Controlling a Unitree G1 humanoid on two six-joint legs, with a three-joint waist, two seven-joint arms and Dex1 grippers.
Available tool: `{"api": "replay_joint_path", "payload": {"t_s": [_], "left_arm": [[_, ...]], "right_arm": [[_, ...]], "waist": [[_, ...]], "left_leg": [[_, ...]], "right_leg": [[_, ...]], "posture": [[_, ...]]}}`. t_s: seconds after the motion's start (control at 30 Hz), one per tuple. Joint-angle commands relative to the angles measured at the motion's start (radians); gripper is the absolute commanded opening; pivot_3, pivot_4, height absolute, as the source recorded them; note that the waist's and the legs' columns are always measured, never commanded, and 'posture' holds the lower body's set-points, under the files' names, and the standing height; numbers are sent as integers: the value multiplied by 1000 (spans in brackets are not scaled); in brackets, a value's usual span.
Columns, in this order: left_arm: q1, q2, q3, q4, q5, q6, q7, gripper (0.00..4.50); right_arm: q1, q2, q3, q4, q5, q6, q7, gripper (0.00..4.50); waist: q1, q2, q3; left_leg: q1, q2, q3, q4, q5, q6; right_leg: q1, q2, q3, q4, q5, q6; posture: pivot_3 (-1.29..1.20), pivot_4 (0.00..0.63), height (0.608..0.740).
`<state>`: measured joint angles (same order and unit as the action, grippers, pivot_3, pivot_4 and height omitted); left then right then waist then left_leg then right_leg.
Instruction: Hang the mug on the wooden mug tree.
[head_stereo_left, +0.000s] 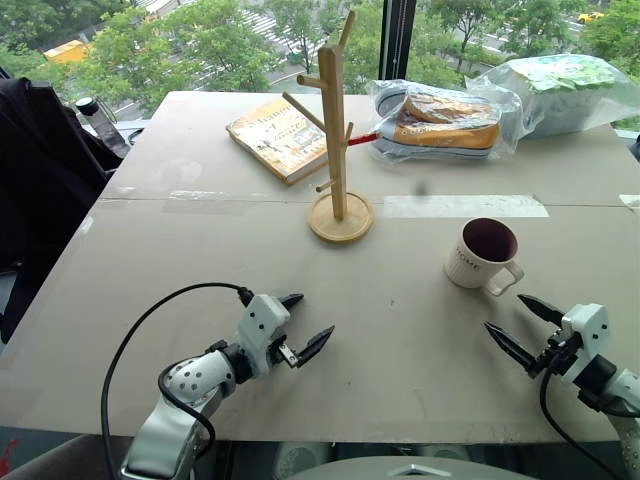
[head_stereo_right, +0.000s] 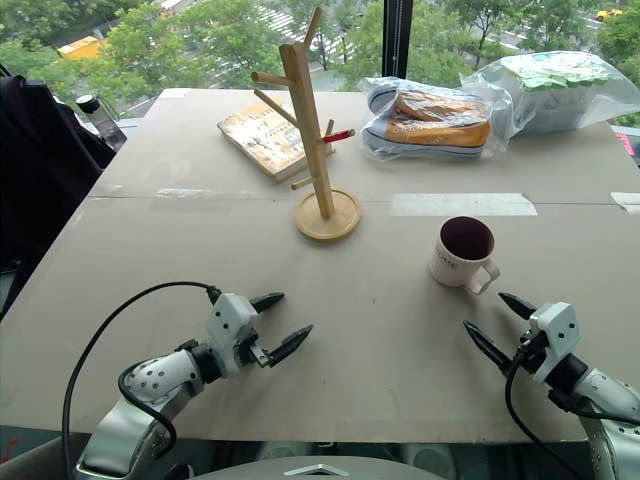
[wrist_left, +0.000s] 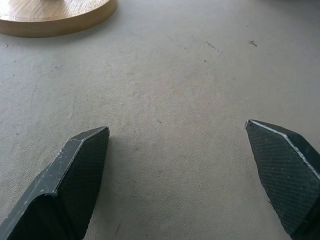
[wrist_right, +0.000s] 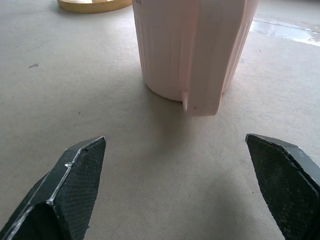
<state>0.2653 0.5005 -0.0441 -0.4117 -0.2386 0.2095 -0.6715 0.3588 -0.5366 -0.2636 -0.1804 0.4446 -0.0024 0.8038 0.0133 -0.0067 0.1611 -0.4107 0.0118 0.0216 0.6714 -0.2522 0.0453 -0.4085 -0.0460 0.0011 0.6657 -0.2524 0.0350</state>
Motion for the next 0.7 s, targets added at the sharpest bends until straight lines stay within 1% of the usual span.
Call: {"api": "replay_joint_path", "payload": {"t_s": [0.03,0.13,0.5,0.7], "left_arm": [[5,7,29,-32,-25,-27,-11,4500],[-4,8,40,-43,-62,-23,-36,4500],[-42,15,37,-29,-69,-17,-54,4500],[-105,18,20,-38,-63,-4,-57,4500]], "right_arm": [[10,2,-32,-41,12,-13,-2,4424],[21,3,-30,-46,10,-16,-4,4424],[45,29,-17,-78,-1,-24,-32,4424],[43,88,6,-143,-33,-9,-122,4424]], "waist": [[0,0,0],[0,0,0],[0,0,0],[0,0,0]], "left_leg": [[0,0,0,0,0,0],[0,0,0,0,0,0],[0,0,0,0,0,0],[0,0,0,0,0,0]], "right_leg": [[0,0,0,0,0,0],[0,0,0,0,0,0],[0,0,0,0,0,0],[0,0,0,0,0,0]], "posture": [[0,150,740],[0,150,740],[0,150,740],[0,150,740]]}}
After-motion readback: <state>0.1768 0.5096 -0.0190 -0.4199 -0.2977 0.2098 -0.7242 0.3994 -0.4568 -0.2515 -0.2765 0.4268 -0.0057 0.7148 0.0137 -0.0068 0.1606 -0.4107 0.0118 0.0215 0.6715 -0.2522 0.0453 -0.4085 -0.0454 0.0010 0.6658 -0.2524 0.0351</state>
